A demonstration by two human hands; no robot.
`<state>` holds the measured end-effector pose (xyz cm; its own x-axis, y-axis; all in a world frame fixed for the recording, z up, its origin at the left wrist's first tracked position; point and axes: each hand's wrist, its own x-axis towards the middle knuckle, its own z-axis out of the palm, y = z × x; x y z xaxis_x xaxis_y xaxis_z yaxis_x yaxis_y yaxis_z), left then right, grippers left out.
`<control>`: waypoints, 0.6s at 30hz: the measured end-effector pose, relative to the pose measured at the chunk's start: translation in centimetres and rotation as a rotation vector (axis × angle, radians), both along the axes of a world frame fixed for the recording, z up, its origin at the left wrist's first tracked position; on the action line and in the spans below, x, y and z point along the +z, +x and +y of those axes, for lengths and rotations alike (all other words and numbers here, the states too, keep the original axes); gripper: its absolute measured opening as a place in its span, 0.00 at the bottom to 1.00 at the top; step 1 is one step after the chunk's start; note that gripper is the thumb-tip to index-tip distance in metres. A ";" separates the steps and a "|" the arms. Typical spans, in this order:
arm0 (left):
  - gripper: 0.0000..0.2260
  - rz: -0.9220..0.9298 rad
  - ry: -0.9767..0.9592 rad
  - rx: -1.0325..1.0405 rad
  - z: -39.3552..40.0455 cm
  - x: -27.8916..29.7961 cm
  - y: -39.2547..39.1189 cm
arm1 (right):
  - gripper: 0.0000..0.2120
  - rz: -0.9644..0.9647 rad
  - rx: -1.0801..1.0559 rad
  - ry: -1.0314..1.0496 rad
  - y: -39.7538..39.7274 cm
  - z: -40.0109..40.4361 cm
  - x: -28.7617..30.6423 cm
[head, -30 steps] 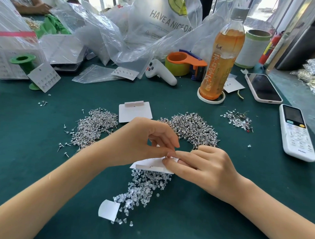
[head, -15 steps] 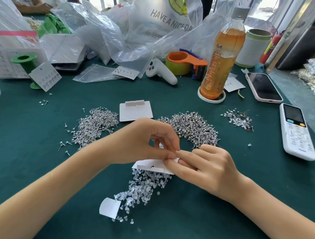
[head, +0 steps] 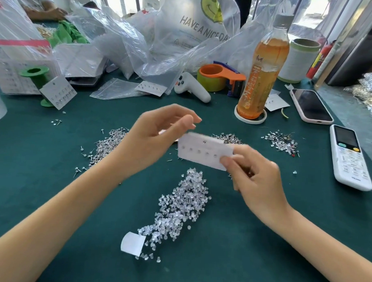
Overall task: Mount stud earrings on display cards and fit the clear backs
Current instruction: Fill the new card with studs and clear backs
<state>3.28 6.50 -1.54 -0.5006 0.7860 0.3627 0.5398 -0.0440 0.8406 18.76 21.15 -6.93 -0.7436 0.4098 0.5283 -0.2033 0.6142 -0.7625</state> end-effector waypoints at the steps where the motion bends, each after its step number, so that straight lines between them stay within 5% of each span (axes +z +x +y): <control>1: 0.10 0.125 -0.010 0.016 -0.2 -0.2 -0.1 | 0.08 -0.059 0.006 -0.191 -0.1 0.2 0.1; 4: 0.25 0.515 -0.140 -0.029 -0.7 -1.4 -0.1 | 0.07 -0.154 0.047 -0.498 -0.5 1.1 0.8; 7: 0.28 0.694 -0.200 -0.018 -0.4 -2.4 -0.1 | 0.07 -0.222 0.102 -0.611 -0.6 1.3 0.9; 11: 0.27 0.690 -0.193 -0.009 -0.4 -2.5 -0.4 | 0.07 -0.277 0.153 -0.635 -0.6 1.5 1.0; 15: 0.29 0.486 -0.227 -0.044 -0.7 -2.6 -0.4 | 0.05 -0.329 0.141 -0.640 -0.9 1.7 1.3; 18: 0.29 0.405 -0.216 0.000 -1.0 -2.4 -1.2 | 0.13 -0.261 0.047 -0.550 -1.2 2.5 1.8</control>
